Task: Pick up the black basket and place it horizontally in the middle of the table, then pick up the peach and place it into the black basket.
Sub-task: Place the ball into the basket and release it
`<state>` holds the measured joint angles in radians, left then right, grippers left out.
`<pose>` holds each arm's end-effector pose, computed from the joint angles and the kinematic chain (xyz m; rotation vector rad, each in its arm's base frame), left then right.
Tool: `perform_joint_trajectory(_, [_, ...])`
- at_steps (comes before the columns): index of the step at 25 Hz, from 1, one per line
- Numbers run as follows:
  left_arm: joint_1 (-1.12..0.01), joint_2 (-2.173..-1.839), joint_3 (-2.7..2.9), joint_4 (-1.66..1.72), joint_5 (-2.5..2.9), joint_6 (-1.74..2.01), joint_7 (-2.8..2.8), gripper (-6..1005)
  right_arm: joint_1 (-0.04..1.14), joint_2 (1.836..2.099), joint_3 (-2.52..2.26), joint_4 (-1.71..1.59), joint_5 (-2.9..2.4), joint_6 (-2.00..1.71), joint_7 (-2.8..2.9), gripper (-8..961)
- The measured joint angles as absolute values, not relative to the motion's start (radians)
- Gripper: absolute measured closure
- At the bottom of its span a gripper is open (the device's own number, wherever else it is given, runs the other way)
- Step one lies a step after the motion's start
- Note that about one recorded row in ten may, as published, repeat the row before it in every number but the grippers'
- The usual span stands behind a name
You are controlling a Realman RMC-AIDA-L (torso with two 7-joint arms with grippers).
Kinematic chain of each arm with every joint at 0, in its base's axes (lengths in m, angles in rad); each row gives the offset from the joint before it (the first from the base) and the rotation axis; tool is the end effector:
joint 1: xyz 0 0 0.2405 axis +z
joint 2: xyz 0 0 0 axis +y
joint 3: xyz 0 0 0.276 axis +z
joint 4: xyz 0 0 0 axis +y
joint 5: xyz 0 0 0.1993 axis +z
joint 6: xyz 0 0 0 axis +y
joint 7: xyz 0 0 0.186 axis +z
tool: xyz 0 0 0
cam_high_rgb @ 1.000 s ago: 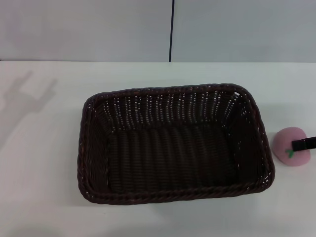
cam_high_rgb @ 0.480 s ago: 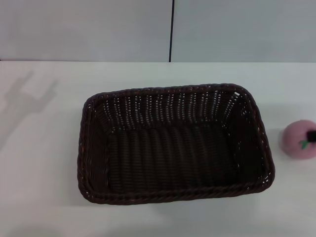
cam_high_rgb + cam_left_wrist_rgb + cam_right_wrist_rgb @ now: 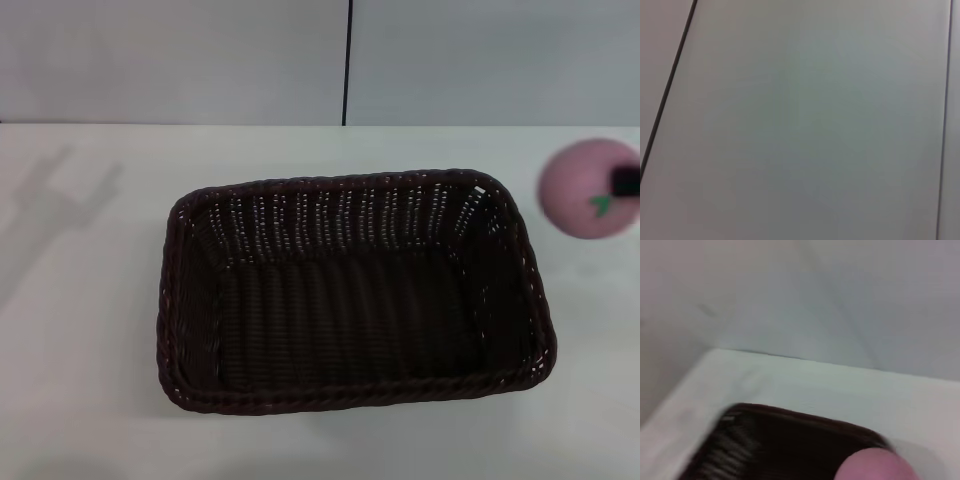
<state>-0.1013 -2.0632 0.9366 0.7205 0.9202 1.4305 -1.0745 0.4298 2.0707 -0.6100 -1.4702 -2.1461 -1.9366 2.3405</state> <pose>-0.3074 0.3068 0.0821 -1.7886 -0.4991 -1.1516 0.2342 0.3160 0.0717 -2.5303 1.2279 0.4298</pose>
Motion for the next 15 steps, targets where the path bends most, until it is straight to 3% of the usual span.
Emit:
perform_joint_trajectory(6, [-0.097, -2.066, 0.937, 0.715, 0.92, 1.449, -1.074, 213, 0.488, 2.072, -0.815, -1.378, -2.009, -1.873, 2.324, 900])
perform_joint_trajectory(12, [-0.095, -2.064, 0.937, 0.678, 0.92, 1.468, -1.074, 214, 0.629, 2.062, -0.853, -1.035, -2.006, -1.802, 2.17, 925])
perform_joint_trajectory(15, [-0.091, -2.064, 0.937, 0.672, 0.92, 1.476, -1.074, 214, 0.662, 2.061, -0.858, -0.94, -2.007, -1.782, 2.121, 795])
